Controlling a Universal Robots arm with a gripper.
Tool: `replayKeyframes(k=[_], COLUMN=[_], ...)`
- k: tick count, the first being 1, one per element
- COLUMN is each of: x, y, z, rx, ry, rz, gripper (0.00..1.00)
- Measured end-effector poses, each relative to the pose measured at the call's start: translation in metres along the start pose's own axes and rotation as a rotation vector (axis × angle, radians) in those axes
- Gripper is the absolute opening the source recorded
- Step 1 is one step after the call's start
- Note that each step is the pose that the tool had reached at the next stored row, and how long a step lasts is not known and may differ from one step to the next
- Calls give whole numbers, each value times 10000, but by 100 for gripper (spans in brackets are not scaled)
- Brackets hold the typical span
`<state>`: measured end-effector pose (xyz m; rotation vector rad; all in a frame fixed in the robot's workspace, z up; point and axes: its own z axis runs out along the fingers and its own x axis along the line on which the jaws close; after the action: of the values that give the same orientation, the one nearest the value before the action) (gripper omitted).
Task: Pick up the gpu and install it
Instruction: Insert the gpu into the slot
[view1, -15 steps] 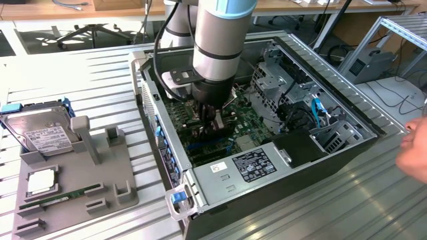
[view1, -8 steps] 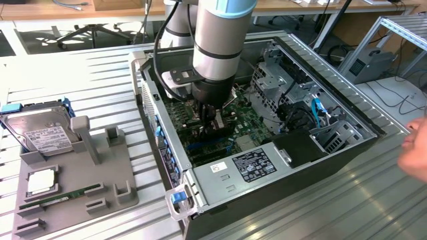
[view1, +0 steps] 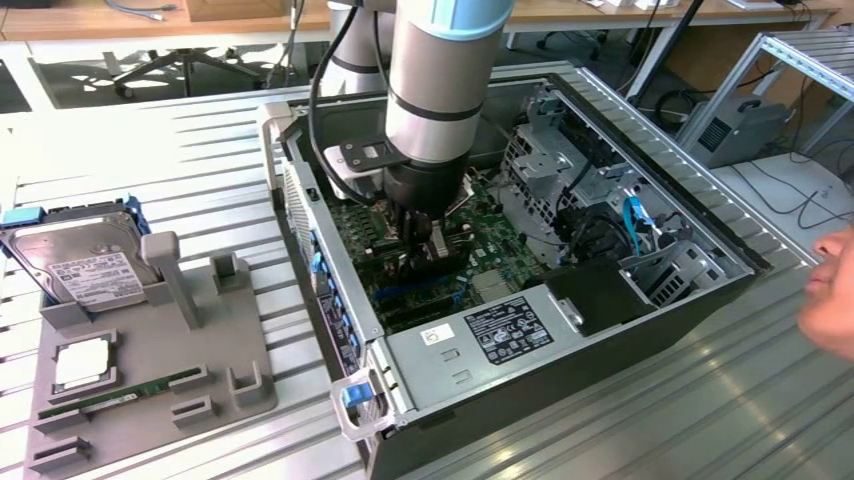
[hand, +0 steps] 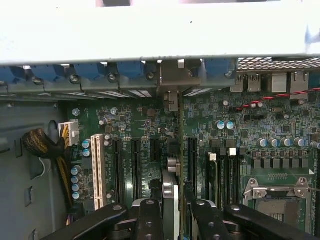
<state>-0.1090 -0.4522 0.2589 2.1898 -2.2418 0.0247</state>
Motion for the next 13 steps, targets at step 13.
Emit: replayKeyframes(k=[13], x=[-28], y=[1], z=[-2], rx=[3], ry=[2], rz=[-98], gripper=[27])
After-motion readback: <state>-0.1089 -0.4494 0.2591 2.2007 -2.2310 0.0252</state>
